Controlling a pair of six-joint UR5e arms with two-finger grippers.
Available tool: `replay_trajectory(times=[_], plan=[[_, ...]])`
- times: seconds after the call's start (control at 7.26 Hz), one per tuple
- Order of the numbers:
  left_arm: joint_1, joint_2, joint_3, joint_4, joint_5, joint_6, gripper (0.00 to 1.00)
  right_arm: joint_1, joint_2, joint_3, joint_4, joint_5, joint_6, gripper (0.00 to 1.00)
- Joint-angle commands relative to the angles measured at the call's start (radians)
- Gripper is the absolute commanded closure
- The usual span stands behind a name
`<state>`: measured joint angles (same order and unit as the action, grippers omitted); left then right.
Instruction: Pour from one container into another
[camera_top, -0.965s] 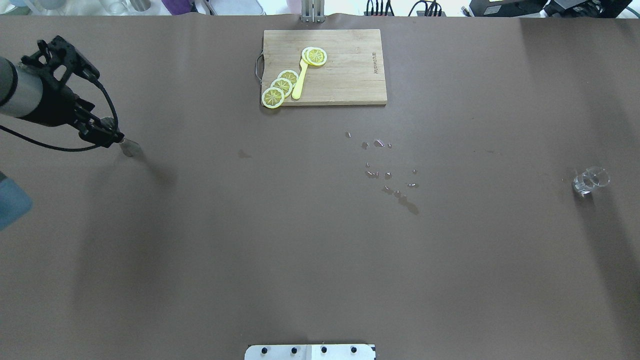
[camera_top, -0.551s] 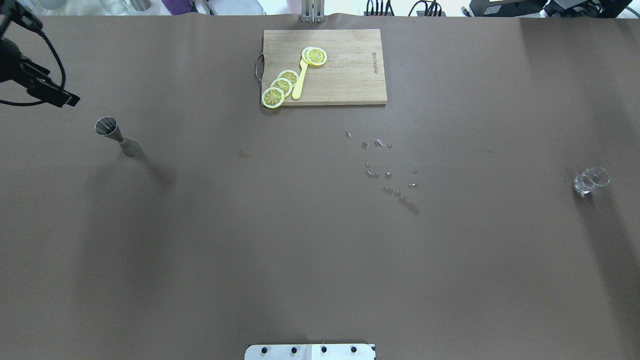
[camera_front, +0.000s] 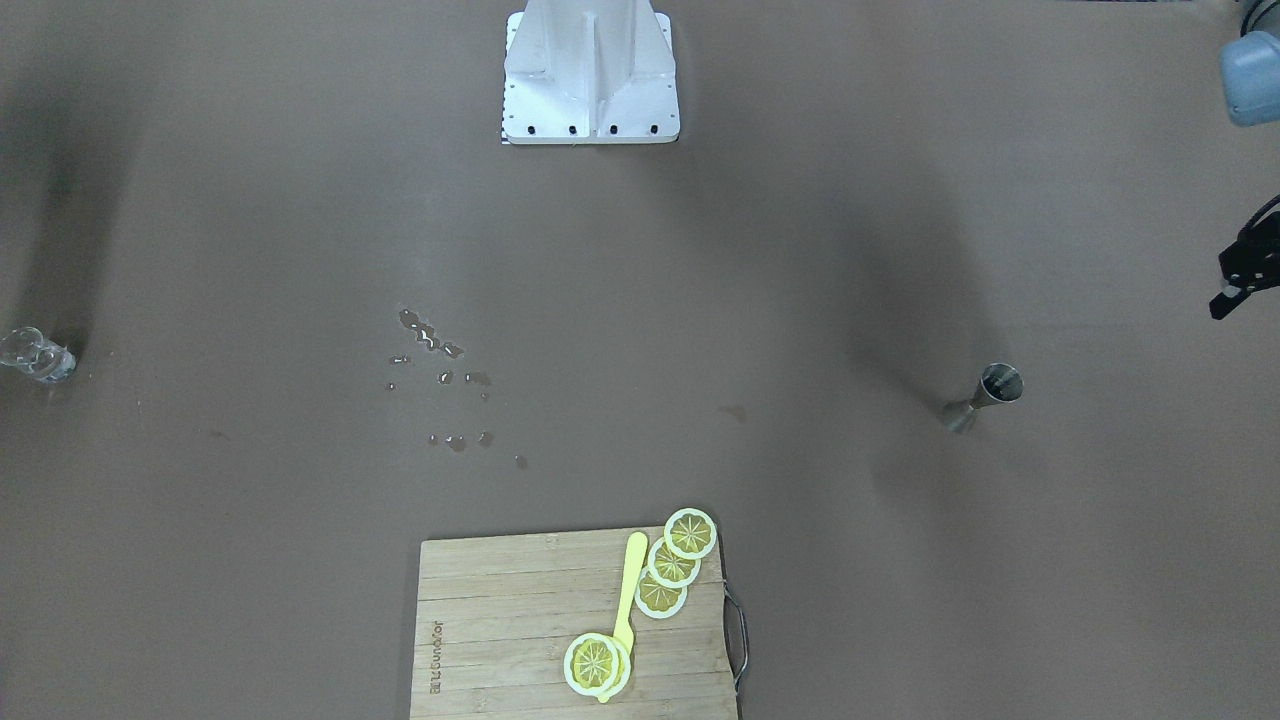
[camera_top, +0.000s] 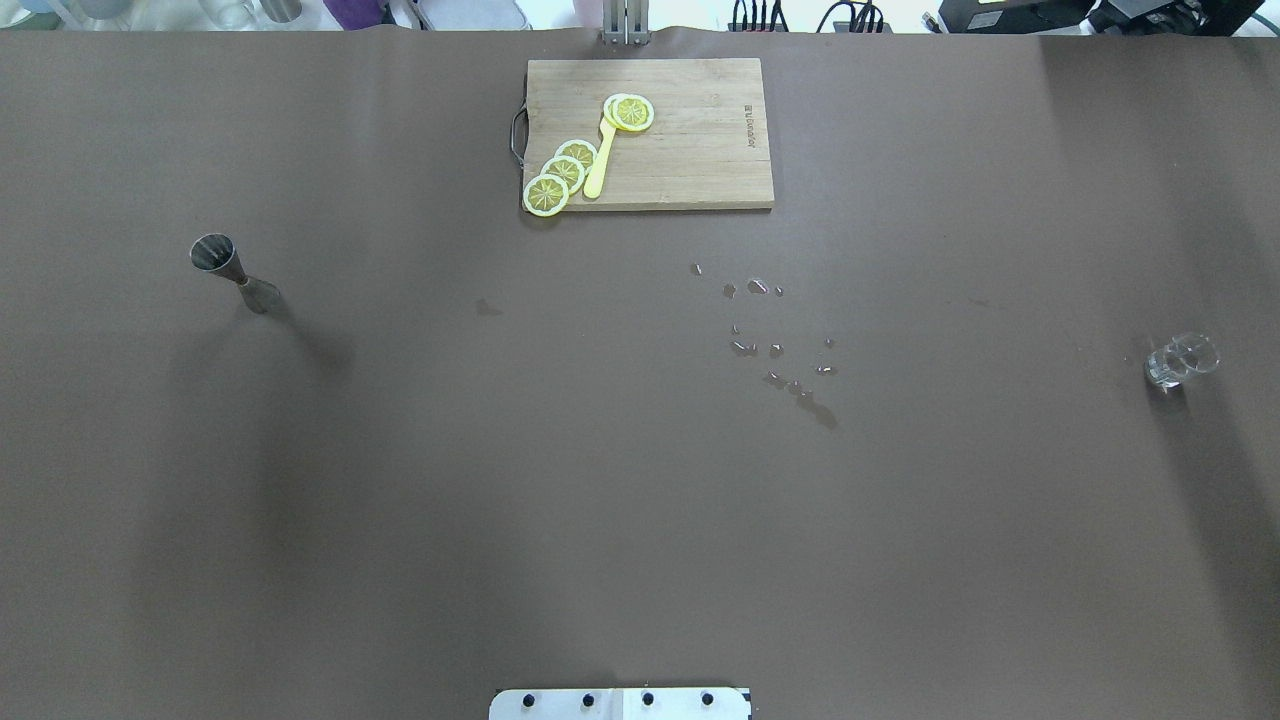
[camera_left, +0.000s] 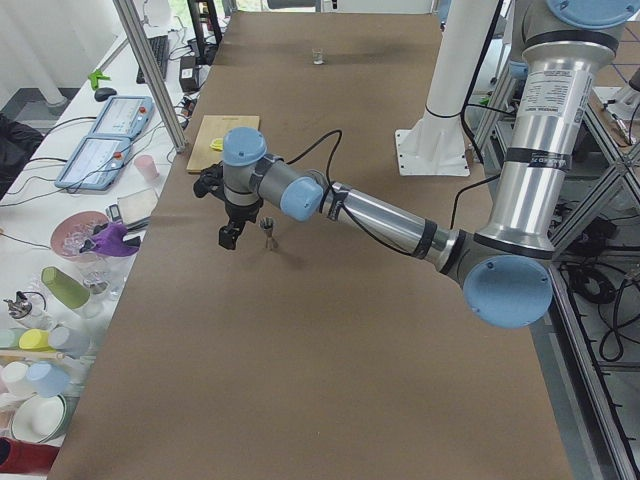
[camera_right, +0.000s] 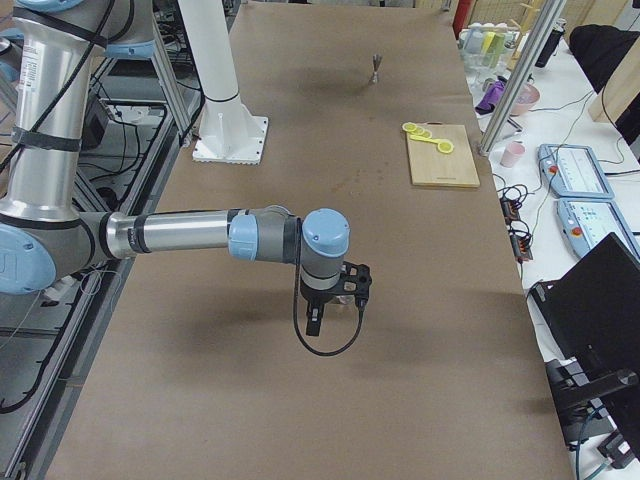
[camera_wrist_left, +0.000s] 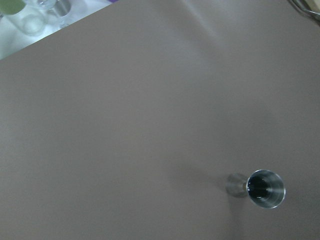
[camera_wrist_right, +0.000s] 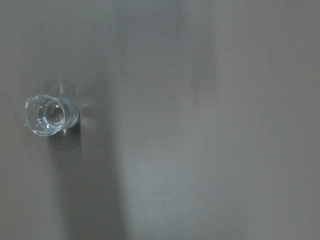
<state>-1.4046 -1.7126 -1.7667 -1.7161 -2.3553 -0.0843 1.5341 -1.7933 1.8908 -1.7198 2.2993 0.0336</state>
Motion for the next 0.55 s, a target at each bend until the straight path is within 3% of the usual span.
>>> replay_trajectory(times=[0.0, 0.28, 0.41], plan=[[-0.037, 0.069, 0.018, 0.009, -0.057, 0.001, 0.02, 0.0, 0.0, -0.004, 0.002, -0.004, 0.0, 0.0], [-0.056, 0.126, 0.041, 0.032, -0.045, 0.067, 0.02, 0.0, 0.002, -0.002, 0.002, -0.001, -0.001, 0.0], [-0.088, 0.14, 0.046, 0.115, -0.035, 0.074, 0.02, 0.0, 0.002, 0.002, 0.002, -0.001, -0.001, 0.0]])
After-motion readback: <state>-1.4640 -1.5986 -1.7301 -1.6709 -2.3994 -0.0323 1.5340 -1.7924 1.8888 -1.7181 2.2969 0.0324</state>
